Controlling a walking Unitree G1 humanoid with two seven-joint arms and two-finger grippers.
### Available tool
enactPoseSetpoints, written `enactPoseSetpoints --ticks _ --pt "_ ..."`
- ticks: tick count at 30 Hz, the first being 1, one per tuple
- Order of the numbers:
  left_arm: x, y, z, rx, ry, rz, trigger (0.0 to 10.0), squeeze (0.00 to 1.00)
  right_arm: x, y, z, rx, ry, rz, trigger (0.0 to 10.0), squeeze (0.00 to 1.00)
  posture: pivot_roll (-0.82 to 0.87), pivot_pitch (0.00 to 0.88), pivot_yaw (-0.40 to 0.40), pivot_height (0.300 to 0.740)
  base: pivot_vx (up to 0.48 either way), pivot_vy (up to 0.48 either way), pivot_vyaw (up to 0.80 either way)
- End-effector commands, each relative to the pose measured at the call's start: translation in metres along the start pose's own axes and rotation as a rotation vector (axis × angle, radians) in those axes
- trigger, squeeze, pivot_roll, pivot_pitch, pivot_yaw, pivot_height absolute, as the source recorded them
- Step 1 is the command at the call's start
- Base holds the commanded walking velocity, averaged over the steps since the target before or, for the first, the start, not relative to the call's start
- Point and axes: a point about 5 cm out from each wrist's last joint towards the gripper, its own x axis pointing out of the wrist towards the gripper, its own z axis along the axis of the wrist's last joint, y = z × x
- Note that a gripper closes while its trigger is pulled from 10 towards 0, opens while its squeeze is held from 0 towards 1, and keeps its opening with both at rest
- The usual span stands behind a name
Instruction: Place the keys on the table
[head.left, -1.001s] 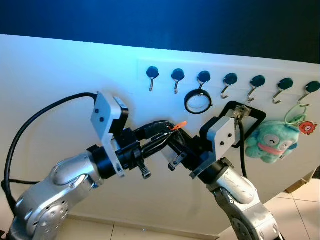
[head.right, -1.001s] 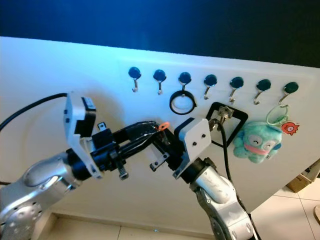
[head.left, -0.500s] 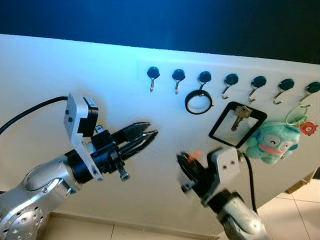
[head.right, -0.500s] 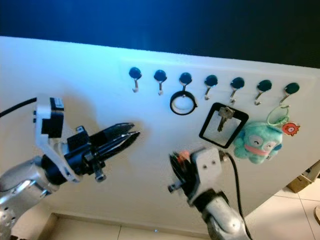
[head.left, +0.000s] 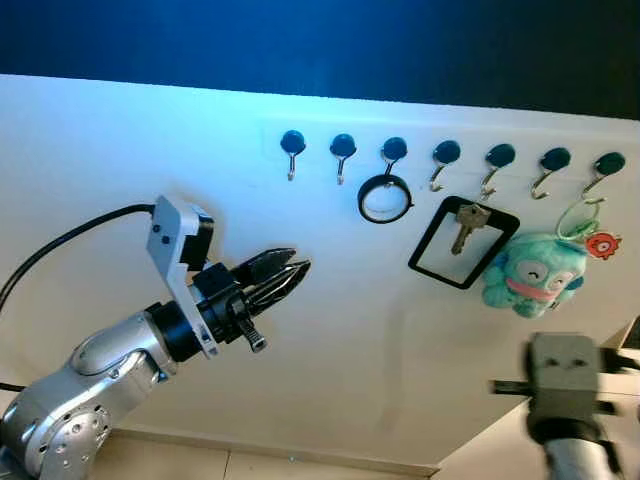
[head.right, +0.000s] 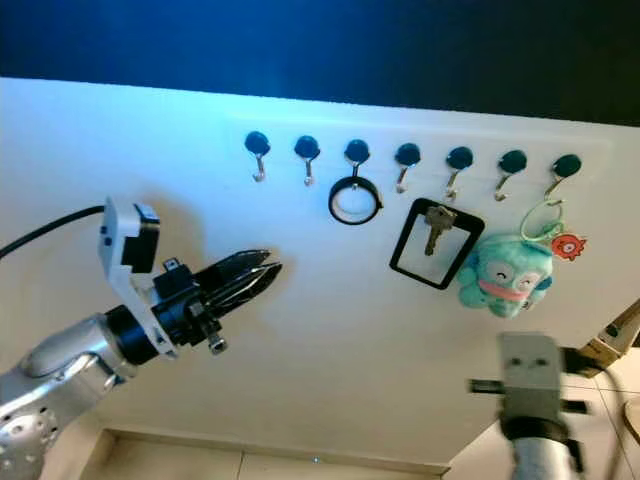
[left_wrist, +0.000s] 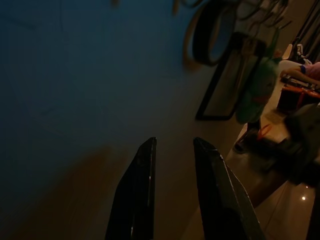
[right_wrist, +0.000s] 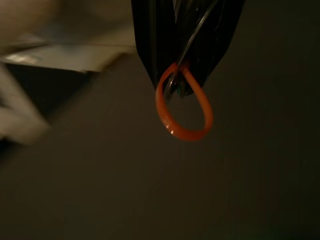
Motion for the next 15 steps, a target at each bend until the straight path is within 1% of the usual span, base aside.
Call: enactPoseSetpoints --ticks 1,3,6,8,9,10,11,13,14,15 --pt "0.003 -0.001 -0.004 -0.008 -0.002 -0.007 10.0 0.00 -0.004 -0.016 0.000 -0.053 0.002 -0.095 10.0 0.00 -0.04 0.189 0.013 0.740 0.000 0.000 0.00" --pt "0.003 -0.001 -0.005 -0.010 -0.001 -0.009 10.0 0.00 -0.004 -0.023 0.003 -0.090 -0.018 -0.137 10.0 0.00 -0.04 0.190 0.016 0.740 0.000 0.000 0.00" --pt "0.003 -0.001 -0.005 -0.011 -0.001 -0.011 10.0 0.00 -0.005 -0.028 0.004 -0.112 -0.029 -0.163 10.0 0.00 -0.05 0.190 0.017 0.740 0.000 0.000 0.00" --pt "0.004 -0.001 -0.006 -0.013 0.000 -0.015 10.0 0.00 -0.005 -0.044 0.002 -0.164 -0.018 -0.237 10.0 0.00 -0.05 0.188 0.016 0.740 0.000 0.000 0.00" --pt "0.004 -0.001 -0.006 -0.013 0.000 -0.015 10.0 0.00 -0.005 -0.044 0.002 -0.164 -0.018 -0.237 10.0 0.00 -0.05 0.188 0.016 0.740 0.000 0.000 0.00" --pt "0.005 0.000 -0.007 -0.015 0.002 -0.017 10.0 0.00 -0.004 -0.060 -0.004 -0.209 0.009 -0.300 10.0 0.00 -0.06 0.187 0.018 0.740 0.000 0.000 0.00" --pt "0.005 0.000 -0.007 -0.015 0.002 -0.017 10.0 0.00 -0.004 -0.060 -0.004 -0.209 0.009 -0.300 10.0 0.00 -0.06 0.187 0.018 0.740 0.000 0.000 0.00" --pt "0.006 0.000 -0.008 -0.016 0.003 -0.018 10.0 0.00 -0.002 -0.076 -0.010 -0.252 0.033 -0.352 10.0 0.00 -0.06 0.183 0.022 0.740 0.000 0.000 0.00" --pt "0.006 0.000 -0.008 -0.016 0.003 -0.018 10.0 0.00 -0.002 -0.076 -0.010 -0.252 0.033 -0.352 10.0 0.00 -0.06 0.183 0.022 0.740 0.000 0.000 0.00" --pt "0.006 0.000 -0.009 -0.018 0.005 -0.018 10.0 0.00 0.003 -0.089 -0.016 -0.288 0.059 -0.376 10.0 0.00 -0.06 0.183 0.022 0.740 0.000 0.000 0.00"
